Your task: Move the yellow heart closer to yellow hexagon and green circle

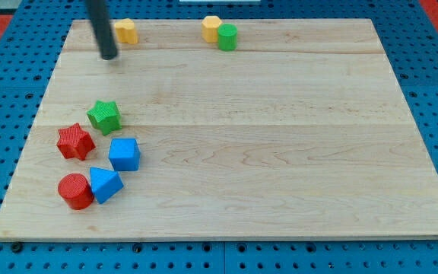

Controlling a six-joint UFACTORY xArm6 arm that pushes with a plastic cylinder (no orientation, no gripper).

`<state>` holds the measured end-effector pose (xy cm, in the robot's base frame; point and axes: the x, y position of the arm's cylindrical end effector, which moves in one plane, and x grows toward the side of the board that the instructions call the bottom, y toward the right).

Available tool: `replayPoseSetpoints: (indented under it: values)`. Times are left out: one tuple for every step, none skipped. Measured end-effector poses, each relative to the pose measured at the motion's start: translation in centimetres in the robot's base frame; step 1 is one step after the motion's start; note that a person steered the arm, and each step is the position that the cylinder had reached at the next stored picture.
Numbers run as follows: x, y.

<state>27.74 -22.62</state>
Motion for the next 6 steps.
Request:
replayPoseSetpoints:
  values:
    - [-5.4,-0.2]
    - [-7.1,4.3]
    - [-3.8,14.3]
    - [0.4,9.7]
    - [4.5,9.0]
    - [3.9,15.9]
